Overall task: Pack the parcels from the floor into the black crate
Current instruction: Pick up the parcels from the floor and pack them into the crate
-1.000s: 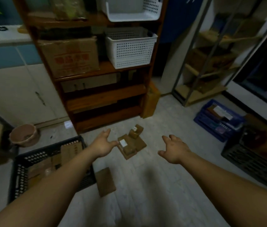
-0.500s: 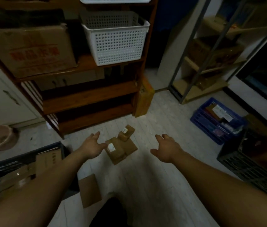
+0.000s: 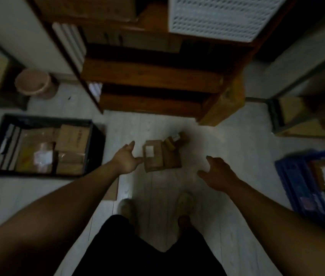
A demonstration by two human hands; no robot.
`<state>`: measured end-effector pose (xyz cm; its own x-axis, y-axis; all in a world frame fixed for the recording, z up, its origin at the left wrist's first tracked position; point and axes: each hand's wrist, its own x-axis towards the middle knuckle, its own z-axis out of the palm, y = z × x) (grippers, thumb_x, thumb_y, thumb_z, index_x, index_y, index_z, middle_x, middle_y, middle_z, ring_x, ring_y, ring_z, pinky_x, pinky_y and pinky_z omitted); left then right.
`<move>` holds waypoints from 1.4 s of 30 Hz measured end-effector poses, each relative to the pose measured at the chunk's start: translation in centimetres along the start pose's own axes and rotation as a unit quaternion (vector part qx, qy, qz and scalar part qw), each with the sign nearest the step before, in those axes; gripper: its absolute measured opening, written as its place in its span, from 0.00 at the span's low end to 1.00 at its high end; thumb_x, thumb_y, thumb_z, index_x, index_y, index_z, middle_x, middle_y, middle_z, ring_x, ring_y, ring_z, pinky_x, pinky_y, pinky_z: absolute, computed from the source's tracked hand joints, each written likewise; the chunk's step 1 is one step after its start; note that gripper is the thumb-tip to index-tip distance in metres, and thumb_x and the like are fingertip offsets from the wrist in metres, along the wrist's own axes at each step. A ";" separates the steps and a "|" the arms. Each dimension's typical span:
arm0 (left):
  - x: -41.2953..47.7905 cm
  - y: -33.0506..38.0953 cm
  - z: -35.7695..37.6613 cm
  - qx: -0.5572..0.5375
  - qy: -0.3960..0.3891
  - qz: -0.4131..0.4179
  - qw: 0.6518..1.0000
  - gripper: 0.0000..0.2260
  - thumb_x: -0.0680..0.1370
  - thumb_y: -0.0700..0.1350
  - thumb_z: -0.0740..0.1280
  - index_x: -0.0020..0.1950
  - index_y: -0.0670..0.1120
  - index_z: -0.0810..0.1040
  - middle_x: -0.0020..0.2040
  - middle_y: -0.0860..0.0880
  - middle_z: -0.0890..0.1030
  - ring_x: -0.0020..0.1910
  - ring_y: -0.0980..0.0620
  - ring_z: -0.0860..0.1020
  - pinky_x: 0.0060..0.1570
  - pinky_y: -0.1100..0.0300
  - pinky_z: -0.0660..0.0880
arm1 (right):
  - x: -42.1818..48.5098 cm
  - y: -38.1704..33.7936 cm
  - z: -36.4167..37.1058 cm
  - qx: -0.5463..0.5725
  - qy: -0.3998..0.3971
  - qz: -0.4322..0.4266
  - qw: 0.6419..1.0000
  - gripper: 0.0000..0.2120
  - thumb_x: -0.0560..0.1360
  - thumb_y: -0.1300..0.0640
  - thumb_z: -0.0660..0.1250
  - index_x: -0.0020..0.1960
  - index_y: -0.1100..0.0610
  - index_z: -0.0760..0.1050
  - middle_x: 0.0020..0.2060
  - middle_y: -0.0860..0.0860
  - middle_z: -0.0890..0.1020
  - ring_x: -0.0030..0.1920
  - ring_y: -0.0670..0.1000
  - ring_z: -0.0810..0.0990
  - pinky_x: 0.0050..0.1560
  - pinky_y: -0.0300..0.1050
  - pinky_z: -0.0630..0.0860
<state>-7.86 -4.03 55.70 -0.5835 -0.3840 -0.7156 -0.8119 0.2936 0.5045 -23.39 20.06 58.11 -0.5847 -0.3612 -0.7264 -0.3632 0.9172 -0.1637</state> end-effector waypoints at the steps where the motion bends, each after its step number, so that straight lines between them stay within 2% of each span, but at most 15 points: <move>1: 0.6 -0.7 0.9 -0.017 0.011 -0.021 1.000 0.37 0.78 0.53 0.64 0.78 0.43 0.45 0.78 0.45 0.50 0.77 0.47 0.51 0.75 0.55 0.52 | 1.9 -0.1 0.2 -0.008 -0.009 -0.023 1.000 0.36 0.77 0.42 0.62 0.78 0.55 0.50 0.75 0.58 0.58 0.72 0.60 0.62 0.69 0.53 0.64; 6: 5.7 -4.2 7.5 -0.080 0.049 -0.110 0.989 0.37 0.76 0.53 0.67 0.78 0.47 0.49 0.77 0.43 0.58 0.75 0.45 0.59 0.73 0.49 0.58 | 11.9 0.7 3.6 -0.013 -0.055 -0.072 0.996 0.34 0.78 0.44 0.61 0.78 0.54 0.51 0.74 0.56 0.60 0.71 0.59 0.64 0.66 0.51 0.66; 10: 12.7 -6.8 13.1 -0.094 0.038 -0.145 0.984 0.34 0.78 0.51 0.65 0.78 0.47 0.50 0.77 0.43 0.57 0.74 0.42 0.61 0.72 0.49 0.61 | 20.8 1.9 9.8 0.005 -0.051 -0.091 0.995 0.30 0.77 0.44 0.62 0.75 0.52 0.58 0.70 0.56 0.66 0.65 0.57 0.71 0.60 0.49 0.73; 15: 23.6 -11.2 19.2 -0.172 0.038 -0.138 0.975 0.33 0.79 0.48 0.64 0.78 0.48 0.49 0.78 0.46 0.55 0.75 0.45 0.59 0.70 0.54 0.59 | 31.5 1.6 19.7 0.039 -0.066 -0.097 0.992 0.32 0.77 0.44 0.62 0.77 0.49 0.53 0.73 0.55 0.61 0.69 0.59 0.66 0.65 0.53 0.69; 17: 28.2 -12.8 21.0 -0.187 0.049 -0.127 0.973 0.33 0.79 0.48 0.64 0.78 0.48 0.49 0.77 0.46 0.56 0.74 0.45 0.60 0.67 0.56 0.61 | 35.5 1.0 23.3 0.086 -0.039 -0.119 0.988 0.29 0.76 0.46 0.65 0.73 0.46 0.58 0.66 0.51 0.68 0.65 0.54 0.70 0.60 0.52 0.72; 19: 32.5 -14.2 22.4 -0.213 0.065 -0.116 0.968 0.33 0.79 0.47 0.64 0.78 0.48 0.49 0.77 0.45 0.59 0.73 0.45 0.62 0.61 0.60 0.63 | 40.3 0.8 26.8 0.102 -0.015 -0.115 0.988 0.28 0.74 0.45 0.67 0.70 0.40 0.59 0.60 0.48 0.72 0.61 0.52 0.73 0.57 0.51 0.73; 21: 36.4 -15.7 23.6 -0.225 0.085 -0.101 0.965 0.33 0.79 0.46 0.64 0.78 0.48 0.48 0.76 0.45 0.59 0.73 0.46 0.62 0.62 0.60 0.63 | 43.7 0.4 28.7 0.080 0.042 -0.120 0.989 0.37 0.71 0.40 0.67 0.73 0.35 0.50 0.67 0.50 0.69 0.65 0.57 0.71 0.60 0.56 0.70; 22: 38.1 -16.5 24.0 -0.228 0.090 -0.096 0.965 0.35 0.78 0.46 0.65 0.78 0.47 0.47 0.76 0.45 0.59 0.73 0.45 0.62 0.65 0.57 0.62 | 45.1 0.1 29.5 0.086 0.063 -0.127 0.986 0.40 0.72 0.41 0.67 0.76 0.36 0.45 0.71 0.51 0.66 0.68 0.58 0.68 0.63 0.56 0.68; 25: 42.5 -18.6 25.0 -0.268 0.095 -0.098 0.954 0.42 0.75 0.51 0.68 0.78 0.45 0.43 0.77 0.43 0.58 0.73 0.43 0.62 0.67 0.53 0.63 | 49.2 -0.8 31.7 0.183 0.031 -0.100 0.977 0.37 0.79 0.48 0.62 0.78 0.47 0.43 0.75 0.53 0.59 0.72 0.56 0.63 0.67 0.51 0.64; 27: 44.6 -19.6 25.5 -0.292 0.086 -0.091 0.948 0.41 0.76 0.53 0.67 0.78 0.43 0.45 0.76 0.42 0.61 0.71 0.43 0.65 0.64 0.56 0.65 | 51.3 -1.2 32.8 0.221 0.041 -0.081 0.971 0.34 0.80 0.45 0.59 0.79 0.50 0.45 0.75 0.54 0.59 0.72 0.58 0.63 0.67 0.52 0.63; 29: 45.8 -20.3 26.2 -0.300 0.064 -0.060 0.950 0.32 0.78 0.50 0.66 0.76 0.43 0.55 0.72 0.42 0.68 0.65 0.45 0.72 0.58 0.58 0.68 | 52.7 -1.5 34.0 0.191 0.056 -0.072 0.977 0.31 0.79 0.41 0.55 0.77 0.53 0.52 0.74 0.57 0.61 0.71 0.60 0.63 0.68 0.54 0.63; 32: 46.6 -20.7 27.0 -0.306 0.018 -0.009 0.952 0.21 0.79 0.46 0.63 0.72 0.46 0.65 0.66 0.44 0.76 0.59 0.49 0.76 0.61 0.55 0.72 | 53.6 -1.3 35.1 0.153 0.074 -0.065 0.983 0.30 0.80 0.39 0.51 0.75 0.55 0.60 0.74 0.57 0.60 0.72 0.61 0.61 0.69 0.56 0.60; 36: 46.5 -20.6 26.9 -0.342 0.002 0.003 0.940 0.23 0.77 0.47 0.66 0.72 0.47 0.67 0.64 0.45 0.77 0.61 0.46 0.77 0.65 0.44 0.71 | 53.2 -1.3 34.8 0.184 0.067 -0.058 0.979 0.29 0.80 0.40 0.51 0.75 0.56 0.60 0.73 0.58 0.61 0.71 0.61 0.62 0.69 0.56 0.60; 40: 46.1 -19.7 26.4 -0.341 0.039 0.044 0.938 0.19 0.79 0.42 0.64 0.70 0.47 0.69 0.61 0.46 0.79 0.59 0.48 0.79 0.62 0.47 0.73 | 52.2 -1.9 33.7 0.276 0.090 -0.084 0.953 0.26 0.80 0.42 0.53 0.74 0.53 0.61 0.69 0.56 0.68 0.67 0.59 0.69 0.65 0.51 0.65; 42: 45.9 -18.8 25.8 -0.352 0.060 0.082 0.930 0.16 0.79 0.39 0.63 0.66 0.48 0.69 0.57 0.43 0.80 0.53 0.46 0.81 0.54 0.49 0.79 | 51.6 -2.8 32.7 0.342 0.116 -0.113 0.926 0.24 0.81 0.44 0.53 0.75 0.51 0.59 0.65 0.54 0.72 0.61 0.57 0.74 0.55 0.44 0.68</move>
<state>-19.00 -4.56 0.90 -0.6641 -0.4919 -0.5631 -0.4964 -0.2731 0.8240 -28.79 4.33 -0.74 -0.7190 -0.5101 -0.4721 0.0025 0.6774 -0.7356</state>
